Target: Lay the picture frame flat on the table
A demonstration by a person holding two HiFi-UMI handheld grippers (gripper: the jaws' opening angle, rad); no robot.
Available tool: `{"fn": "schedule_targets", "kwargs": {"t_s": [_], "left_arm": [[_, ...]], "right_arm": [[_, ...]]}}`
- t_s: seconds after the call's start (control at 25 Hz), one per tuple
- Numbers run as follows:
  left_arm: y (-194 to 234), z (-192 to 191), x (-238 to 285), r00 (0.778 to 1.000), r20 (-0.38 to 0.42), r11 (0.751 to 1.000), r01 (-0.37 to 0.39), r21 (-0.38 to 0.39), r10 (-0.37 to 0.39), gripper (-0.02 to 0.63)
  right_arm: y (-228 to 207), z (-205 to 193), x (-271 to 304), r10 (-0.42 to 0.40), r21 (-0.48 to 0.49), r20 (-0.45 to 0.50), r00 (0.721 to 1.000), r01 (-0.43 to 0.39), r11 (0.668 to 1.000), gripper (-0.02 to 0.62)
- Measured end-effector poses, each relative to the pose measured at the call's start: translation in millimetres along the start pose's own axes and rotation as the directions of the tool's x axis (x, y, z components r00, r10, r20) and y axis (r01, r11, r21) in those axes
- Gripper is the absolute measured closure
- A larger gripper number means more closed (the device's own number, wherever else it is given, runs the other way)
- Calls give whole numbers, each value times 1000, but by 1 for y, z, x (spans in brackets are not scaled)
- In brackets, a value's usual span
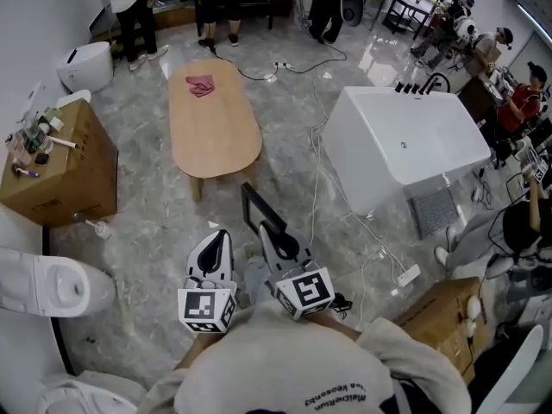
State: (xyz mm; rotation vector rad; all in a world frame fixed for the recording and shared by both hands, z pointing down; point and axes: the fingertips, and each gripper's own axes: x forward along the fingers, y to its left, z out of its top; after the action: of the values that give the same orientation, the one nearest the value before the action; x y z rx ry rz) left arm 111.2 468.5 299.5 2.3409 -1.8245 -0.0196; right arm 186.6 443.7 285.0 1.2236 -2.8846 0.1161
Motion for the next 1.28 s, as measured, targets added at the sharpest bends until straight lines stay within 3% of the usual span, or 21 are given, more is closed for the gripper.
{"fn": "schedule_targets", "kwargs": {"t_s": [0.6,1.28], "left_arm": [[52,31,93,999,34,999,-41,11,41,598],[93,39,203,990,2,990,-138,-6,138,598]], "right_arm": [[-52,24,109,77,-19,35,996,-77,997,577],[-134,25,208,155,2,0,988,-155,988,578]]}}
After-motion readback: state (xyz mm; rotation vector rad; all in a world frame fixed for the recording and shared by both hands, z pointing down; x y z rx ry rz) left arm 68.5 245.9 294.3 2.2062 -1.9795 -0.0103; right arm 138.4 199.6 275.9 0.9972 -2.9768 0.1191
